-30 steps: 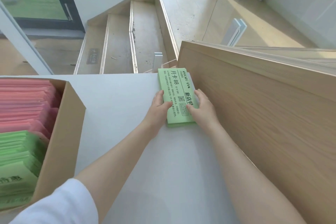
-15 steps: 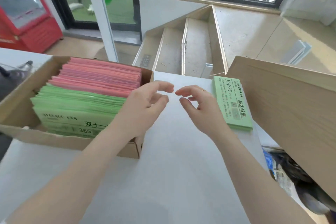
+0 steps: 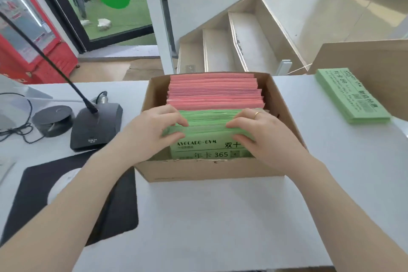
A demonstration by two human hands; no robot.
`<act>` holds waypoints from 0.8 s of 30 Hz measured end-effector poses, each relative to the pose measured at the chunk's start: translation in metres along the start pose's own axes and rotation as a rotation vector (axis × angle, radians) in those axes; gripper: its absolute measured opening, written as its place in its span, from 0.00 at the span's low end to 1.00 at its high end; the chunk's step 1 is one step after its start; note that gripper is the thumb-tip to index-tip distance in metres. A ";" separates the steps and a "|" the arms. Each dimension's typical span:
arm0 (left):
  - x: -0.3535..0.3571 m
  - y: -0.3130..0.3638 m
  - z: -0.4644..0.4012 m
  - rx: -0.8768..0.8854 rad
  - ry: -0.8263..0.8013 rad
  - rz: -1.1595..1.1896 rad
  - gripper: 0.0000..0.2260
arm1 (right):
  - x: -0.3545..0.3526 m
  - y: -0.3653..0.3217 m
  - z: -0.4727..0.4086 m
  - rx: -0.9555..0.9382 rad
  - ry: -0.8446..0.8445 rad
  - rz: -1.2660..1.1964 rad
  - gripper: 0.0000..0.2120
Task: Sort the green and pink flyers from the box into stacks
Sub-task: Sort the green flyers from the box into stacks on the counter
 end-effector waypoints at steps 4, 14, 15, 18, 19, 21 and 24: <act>-0.002 -0.018 0.009 0.048 -0.071 -0.021 0.13 | 0.012 -0.015 -0.007 0.134 -0.085 0.001 0.14; 0.013 -0.011 0.006 0.176 -0.061 -0.081 0.15 | 0.016 -0.029 -0.009 0.308 -0.116 0.083 0.14; 0.014 -0.011 0.006 0.165 -0.082 -0.068 0.14 | 0.016 -0.029 -0.009 0.310 -0.131 0.116 0.14; 0.016 -0.008 0.004 0.145 -0.135 -0.088 0.14 | 0.013 -0.026 -0.006 0.342 -0.181 0.197 0.13; 0.016 -0.007 0.003 0.137 -0.139 -0.106 0.15 | 0.012 -0.024 -0.005 0.364 -0.210 0.213 0.14; 0.017 -0.007 0.002 0.105 -0.147 -0.142 0.19 | 0.011 -0.020 -0.003 0.411 -0.271 0.249 0.13; 0.019 -0.010 0.000 0.070 -0.174 -0.207 0.18 | 0.011 -0.011 -0.002 0.476 -0.331 0.291 0.11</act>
Point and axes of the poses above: each hand's wrist, its own z-axis away from the middle knuckle, its own x-axis out of the palm, y = z × x, the point moved 4 cm from there along -z, towards the middle knuckle, and after that the axes turned 4 degrees about -y, right-handed, at the moved point
